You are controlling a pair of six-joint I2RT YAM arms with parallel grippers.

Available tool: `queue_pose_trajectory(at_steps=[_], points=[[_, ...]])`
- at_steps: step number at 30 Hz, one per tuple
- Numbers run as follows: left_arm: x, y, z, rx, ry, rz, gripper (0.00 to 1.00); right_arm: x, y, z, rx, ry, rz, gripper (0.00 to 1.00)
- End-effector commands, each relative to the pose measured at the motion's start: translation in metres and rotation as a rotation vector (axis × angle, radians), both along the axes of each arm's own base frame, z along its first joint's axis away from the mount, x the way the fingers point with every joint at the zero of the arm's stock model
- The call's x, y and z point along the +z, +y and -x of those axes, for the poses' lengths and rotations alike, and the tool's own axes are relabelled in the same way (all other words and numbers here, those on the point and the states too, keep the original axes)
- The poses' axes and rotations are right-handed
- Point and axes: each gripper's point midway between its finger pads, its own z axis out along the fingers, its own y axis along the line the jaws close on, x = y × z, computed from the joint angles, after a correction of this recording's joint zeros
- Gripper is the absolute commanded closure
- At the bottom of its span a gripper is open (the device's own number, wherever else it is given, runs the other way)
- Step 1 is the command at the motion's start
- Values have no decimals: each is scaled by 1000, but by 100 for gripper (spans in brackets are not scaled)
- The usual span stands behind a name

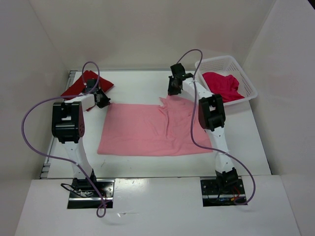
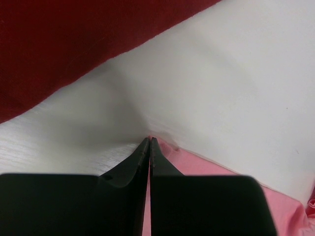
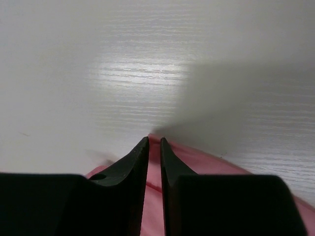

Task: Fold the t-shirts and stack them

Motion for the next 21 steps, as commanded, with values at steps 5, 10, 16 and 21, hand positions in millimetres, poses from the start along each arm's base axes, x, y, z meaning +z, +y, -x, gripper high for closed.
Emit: queue_pose_trajectory(at_steps=[5,10,16,21], points=[[17,-1,-12,-20,-61,-9,95,1,14,0,9,-2,0,97],[25,-3,-8,-27,-72,-2,96,41,5,-10,-31,-57,-62,100],[32,-3,-11,-27,-94,-4,96,73,3,-9,-2,-105,-90,71],[23,-3,-7,-27,-74,-2,96,41,5,2,25,-40,-18,57]])
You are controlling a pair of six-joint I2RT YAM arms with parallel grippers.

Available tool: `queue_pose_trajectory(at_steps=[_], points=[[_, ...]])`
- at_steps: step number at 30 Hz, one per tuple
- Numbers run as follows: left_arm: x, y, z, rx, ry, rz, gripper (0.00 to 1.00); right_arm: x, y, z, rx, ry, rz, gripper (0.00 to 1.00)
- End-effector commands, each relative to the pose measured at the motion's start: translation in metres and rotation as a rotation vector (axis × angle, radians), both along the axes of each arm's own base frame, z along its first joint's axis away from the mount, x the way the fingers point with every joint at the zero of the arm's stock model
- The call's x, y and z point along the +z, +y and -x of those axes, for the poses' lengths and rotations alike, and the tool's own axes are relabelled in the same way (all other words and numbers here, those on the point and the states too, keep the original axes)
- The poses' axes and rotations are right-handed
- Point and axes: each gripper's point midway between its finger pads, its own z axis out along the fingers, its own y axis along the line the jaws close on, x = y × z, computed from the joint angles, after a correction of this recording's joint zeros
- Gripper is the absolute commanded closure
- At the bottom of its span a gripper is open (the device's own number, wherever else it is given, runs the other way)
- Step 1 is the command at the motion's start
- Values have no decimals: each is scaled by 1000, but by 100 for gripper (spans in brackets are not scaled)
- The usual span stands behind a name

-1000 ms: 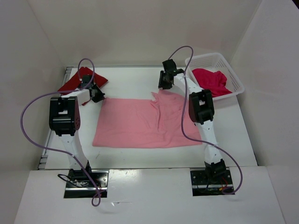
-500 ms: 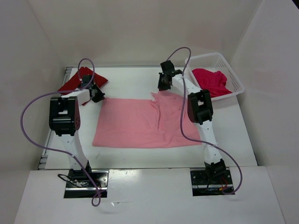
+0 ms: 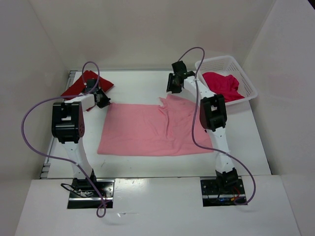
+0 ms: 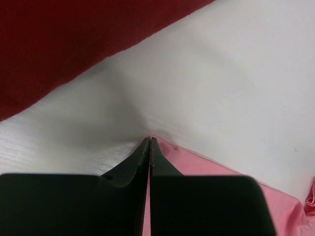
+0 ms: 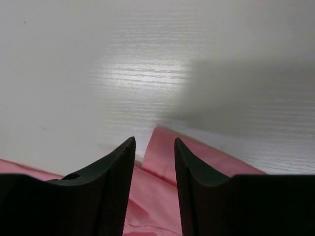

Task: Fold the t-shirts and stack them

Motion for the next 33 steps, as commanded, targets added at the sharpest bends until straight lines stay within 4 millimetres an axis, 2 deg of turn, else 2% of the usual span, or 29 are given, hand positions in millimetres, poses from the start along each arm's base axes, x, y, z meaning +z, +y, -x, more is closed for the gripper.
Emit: queue_pose_trajectory(at_steps=[1,4,6,10,12,16,18,19,20,22,23,24,26,29,33], points=[[22,-1,-7,-21,-70,-9,96,13,4,5,29,-20,48,57],[22,-1,-7,-21,-70,-9,96,-2,13,12,53,3,89,55],[22,-1,-7,-21,-70,-9,96,-5,24,12,79,-16,124,54],[22,-2,-8,-14,-70,-3,96,-8,30,13,78,-25,191,53],[22,-2,-8,-14,-70,-3,96,-15,20,12,46,-22,242,53],[22,-3,-7,-21,-70,4,96,-13,5,6,-29,-45,302,57],[22,-3,-7,-21,-70,4,96,-9,4,3,-39,-57,307,57],[22,-3,-7,-21,-70,4,96,-5,5,1,-40,-68,302,61],[18,-3,-4,-21,-60,5,96,9,6,-1,-44,-89,291,64],[18,-3,-4,-21,-60,5,96,23,9,-1,-40,-116,264,64],[18,-3,-4,-21,-60,5,96,41,11,-5,-45,-152,246,64],[18,-3,-4,-21,-60,5,96,41,11,-5,-45,-152,246,64],[20,-4,-6,-14,-68,10,96,48,8,-6,-48,-166,258,57],[20,-5,-6,-20,-69,17,96,19,-1,-8,-49,-113,270,57],[16,-5,-6,-13,-59,24,96,-8,2,-2,-24,-62,269,57]])
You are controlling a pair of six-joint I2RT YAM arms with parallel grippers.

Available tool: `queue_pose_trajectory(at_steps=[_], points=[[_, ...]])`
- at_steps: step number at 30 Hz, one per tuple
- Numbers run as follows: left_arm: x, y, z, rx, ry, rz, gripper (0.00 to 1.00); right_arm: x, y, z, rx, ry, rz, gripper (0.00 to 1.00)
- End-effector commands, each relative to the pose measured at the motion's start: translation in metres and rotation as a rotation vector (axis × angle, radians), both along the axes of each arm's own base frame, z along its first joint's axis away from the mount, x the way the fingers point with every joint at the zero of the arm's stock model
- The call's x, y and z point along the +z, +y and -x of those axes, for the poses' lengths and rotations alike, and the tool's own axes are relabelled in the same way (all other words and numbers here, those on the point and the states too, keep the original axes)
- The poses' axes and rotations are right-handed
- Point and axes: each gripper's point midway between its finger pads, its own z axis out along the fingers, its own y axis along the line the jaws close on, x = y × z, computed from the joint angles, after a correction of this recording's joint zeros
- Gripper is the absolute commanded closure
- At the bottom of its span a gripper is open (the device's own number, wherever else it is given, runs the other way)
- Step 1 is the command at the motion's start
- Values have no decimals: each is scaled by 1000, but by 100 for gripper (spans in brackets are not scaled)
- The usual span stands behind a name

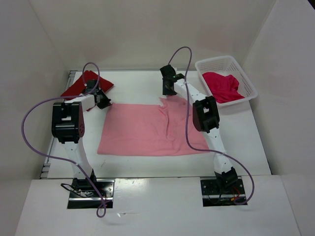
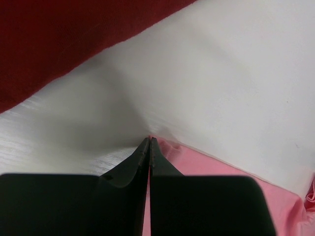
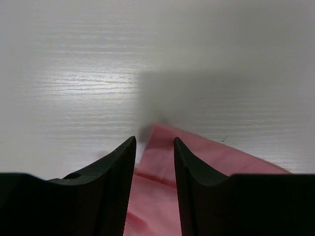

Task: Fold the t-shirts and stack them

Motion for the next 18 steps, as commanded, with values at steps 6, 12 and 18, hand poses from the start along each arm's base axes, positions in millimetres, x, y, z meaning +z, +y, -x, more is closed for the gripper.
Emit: queue_pose_trajectory(at_steps=[6,12,18], points=[[20,-2,-9,-5,-68,7,96,-15,-6,-11,-17,-3,22,61],[20,-2,-9,-5,-68,7,96,-23,-10,-7,-31,19,38,84],[22,-4,-7,-5,-69,21,96,26,-1,-18,-35,-65,-31,100]])
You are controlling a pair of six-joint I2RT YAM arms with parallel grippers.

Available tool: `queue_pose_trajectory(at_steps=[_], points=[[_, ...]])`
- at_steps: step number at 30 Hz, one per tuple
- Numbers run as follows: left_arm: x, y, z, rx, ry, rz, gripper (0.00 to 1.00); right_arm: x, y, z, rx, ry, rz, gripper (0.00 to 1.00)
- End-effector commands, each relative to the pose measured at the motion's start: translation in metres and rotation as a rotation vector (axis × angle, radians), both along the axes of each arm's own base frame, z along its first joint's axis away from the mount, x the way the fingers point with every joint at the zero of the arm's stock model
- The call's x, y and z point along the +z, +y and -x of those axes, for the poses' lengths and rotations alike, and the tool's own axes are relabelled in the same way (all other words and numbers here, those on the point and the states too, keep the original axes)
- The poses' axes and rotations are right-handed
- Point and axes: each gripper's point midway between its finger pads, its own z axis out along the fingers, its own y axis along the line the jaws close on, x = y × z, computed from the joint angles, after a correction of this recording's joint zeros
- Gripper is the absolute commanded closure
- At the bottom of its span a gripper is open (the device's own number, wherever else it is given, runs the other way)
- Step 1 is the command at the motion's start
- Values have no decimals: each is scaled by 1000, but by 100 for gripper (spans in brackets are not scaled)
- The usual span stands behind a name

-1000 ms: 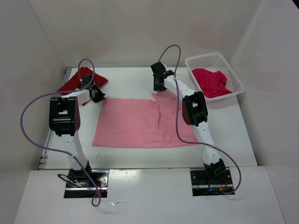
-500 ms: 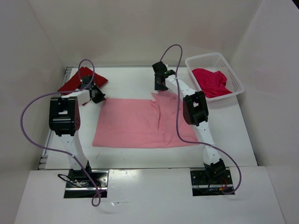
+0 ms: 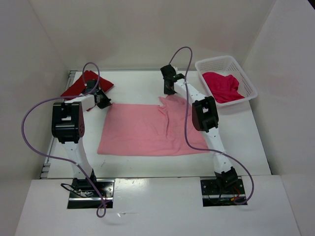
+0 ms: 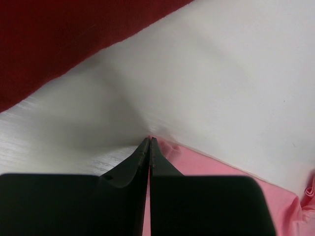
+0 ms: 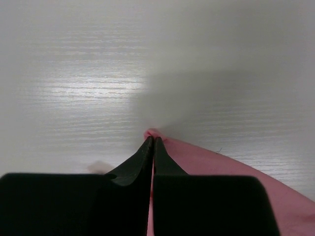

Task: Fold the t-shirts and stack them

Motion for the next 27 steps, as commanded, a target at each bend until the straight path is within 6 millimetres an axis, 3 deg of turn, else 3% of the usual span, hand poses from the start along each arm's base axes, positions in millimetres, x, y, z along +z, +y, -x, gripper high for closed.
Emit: queue_pose_trajectory(at_steps=[1,2,3,4,9,10,11,13,14,16,17,18,23,25,26,27], points=[[21,-3,-6,-3,-64,15,96,44,5,-9,-6,-69,-58,100],[27,-3,-7,-3,-76,14,96,50,1,-8,-9,-69,-65,100],[33,-1,-8,3,-89,6,96,78,5,-7,7,-108,-104,100],[29,-1,-5,-4,-79,0,96,73,-3,0,-5,-85,-111,100],[46,0,9,4,-106,-9,96,104,-29,24,-47,-118,-207,100],[47,-1,12,4,-106,-9,96,85,-34,42,-45,-71,-196,100],[50,-1,18,4,-109,-10,96,108,-41,48,-56,-108,-229,100],[57,-1,20,4,-124,-11,96,96,-52,66,-72,-73,-230,100],[63,-1,24,-3,-137,-18,96,106,-59,72,-89,-86,-240,100],[64,0,31,-3,-137,-31,96,92,-70,89,-110,-47,-240,100],[74,0,33,-3,-157,-32,96,106,-73,94,-105,-73,-263,100],[76,0,35,-3,-161,-33,96,97,-82,105,-129,-54,-263,100],[85,15,56,25,-166,-37,96,114,-100,137,-166,-71,-284,100],[82,17,65,26,-149,-26,96,119,-104,156,-184,-64,-320,100],[91,21,67,37,-165,-28,97,119,-104,165,-187,-52,-334,100],[85,18,76,30,-144,-18,97,117,-105,179,-192,-43,-348,100]])
